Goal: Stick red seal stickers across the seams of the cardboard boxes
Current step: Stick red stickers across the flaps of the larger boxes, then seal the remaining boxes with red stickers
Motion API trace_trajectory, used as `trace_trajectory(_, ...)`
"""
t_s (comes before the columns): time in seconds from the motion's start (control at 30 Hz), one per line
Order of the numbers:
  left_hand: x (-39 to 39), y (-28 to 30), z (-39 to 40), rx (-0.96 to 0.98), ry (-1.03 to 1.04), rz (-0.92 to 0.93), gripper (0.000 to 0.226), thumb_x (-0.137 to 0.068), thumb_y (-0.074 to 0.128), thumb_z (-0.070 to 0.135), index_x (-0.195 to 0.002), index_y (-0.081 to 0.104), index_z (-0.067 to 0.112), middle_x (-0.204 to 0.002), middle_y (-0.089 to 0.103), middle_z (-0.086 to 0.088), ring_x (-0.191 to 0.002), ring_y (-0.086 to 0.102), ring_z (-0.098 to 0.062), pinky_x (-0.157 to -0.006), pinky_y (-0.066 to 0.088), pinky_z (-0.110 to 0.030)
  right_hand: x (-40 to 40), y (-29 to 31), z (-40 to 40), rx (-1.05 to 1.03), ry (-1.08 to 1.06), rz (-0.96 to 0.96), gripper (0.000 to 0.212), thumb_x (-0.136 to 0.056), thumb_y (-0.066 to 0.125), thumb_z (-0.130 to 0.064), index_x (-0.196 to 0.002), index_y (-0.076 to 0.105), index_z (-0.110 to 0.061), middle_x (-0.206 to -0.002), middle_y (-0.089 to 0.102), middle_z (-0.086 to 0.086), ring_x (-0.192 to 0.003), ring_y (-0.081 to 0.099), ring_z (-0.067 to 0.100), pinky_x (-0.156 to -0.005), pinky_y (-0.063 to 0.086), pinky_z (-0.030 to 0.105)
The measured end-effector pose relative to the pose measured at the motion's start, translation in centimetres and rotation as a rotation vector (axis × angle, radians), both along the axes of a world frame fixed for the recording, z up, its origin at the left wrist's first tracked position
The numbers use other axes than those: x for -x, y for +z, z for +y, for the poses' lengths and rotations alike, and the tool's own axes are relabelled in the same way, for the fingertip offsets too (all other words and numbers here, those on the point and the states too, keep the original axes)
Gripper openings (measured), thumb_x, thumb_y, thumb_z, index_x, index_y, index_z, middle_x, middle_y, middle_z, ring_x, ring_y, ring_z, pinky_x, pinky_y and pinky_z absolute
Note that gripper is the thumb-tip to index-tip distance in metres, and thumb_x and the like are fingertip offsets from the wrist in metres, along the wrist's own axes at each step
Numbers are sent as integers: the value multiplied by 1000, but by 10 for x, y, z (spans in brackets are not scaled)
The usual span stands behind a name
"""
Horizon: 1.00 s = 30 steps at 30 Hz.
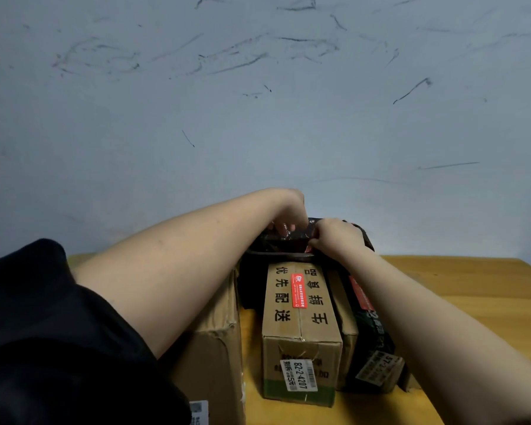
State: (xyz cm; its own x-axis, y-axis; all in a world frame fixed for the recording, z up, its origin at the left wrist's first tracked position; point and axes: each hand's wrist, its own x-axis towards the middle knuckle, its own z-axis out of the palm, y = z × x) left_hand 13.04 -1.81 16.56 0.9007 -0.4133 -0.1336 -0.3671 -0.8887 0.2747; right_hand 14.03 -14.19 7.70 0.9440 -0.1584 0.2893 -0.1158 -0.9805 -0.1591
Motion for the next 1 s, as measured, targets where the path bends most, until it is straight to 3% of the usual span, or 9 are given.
trace_trajectory(0.2,7,4,2,-68,4,-29,29,-92,51,14,-117,59,1,-91,66,-5,-75,64,-21,-79,53,-35,3,2,-3,-2,23,18,26,-90,53,-23,-111,66,-20,-112,66,8,-101,61,30,-71,42,30)
trace_trajectory(0.3,19,11,4,-57,-5,-63,27,-93,50,13,-116,58,1,-84,65,-4,-68,62,-18,-72,54,-33,16,11,-4,-66,38,-27,22,-87,54,-19,-104,68,-23,-108,68,8,-100,63,30,-70,43,30)
trace_trajectory(0.37,31,17,5,-56,-10,-108,25,-93,48,10,-114,59,1,-95,69,-7,-69,62,-19,-66,52,-30,31,21,-5,-114,41,-75,18,-88,55,-21,-100,68,-23,-105,69,7,-97,64,28,-71,47,31)
trace_trajectory(0.43,47,20,4,-104,-10,-184,22,-91,46,7,-104,63,3,-98,70,-9,-71,61,-21,-60,49,-29,50,29,-7,-151,41,-108,13,-88,57,-23,-95,68,-25,-102,70,4,-93,65,25,-71,50,33)
trace_trajectory(0.5,68,20,3,-201,8,-336,13,-89,45,5,-86,58,8,-83,63,-4,-70,56,-21,-62,43,-28,73,33,-10,-185,35,-139,8,-87,57,-23,-86,64,-28,-97,71,2,-90,65,23,-68,47,31)
trace_trajectory(0.6,100,17,-4,-256,4,-531,10,-91,47,5,-90,47,15,-86,48,-1,-86,48,-23,-71,38,-31,110,36,-18,-219,18,-199,10,-86,57,-25,-86,67,-26,-93,71,2,-87,65,24,-66,45,30)
trace_trajectory(0.73,136,9,-16,-144,-59,-609,24,-92,48,8,-113,56,14,-115,58,-5,-99,54,-27,-71,39,-34,159,34,-29,-257,0,-237,9,-85,57,-28,-82,66,-29,-88,72,1,-84,67,24,-72,55,38)
trace_trajectory(0.87,171,-6,-26,58,-142,-638,23,-92,46,10,-110,58,15,-114,61,-8,-102,57,-30,-69,37,-33,202,26,-40,-280,-33,-279,11,-84,57,-27,-80,66,-29,-83,72,-3,-84,66,20,-74,55,39)
trace_trajectory(1.0,205,-35,-40,250,-240,-613,19,-93,44,16,-108,57,16,-112,63,-10,-105,57,-33,-72,35,-32,234,4,-52,-302,-91,-288,19,-83,57,-29,-65,55,-34,-83,72,-1,-84,66,23,-73,53,38)
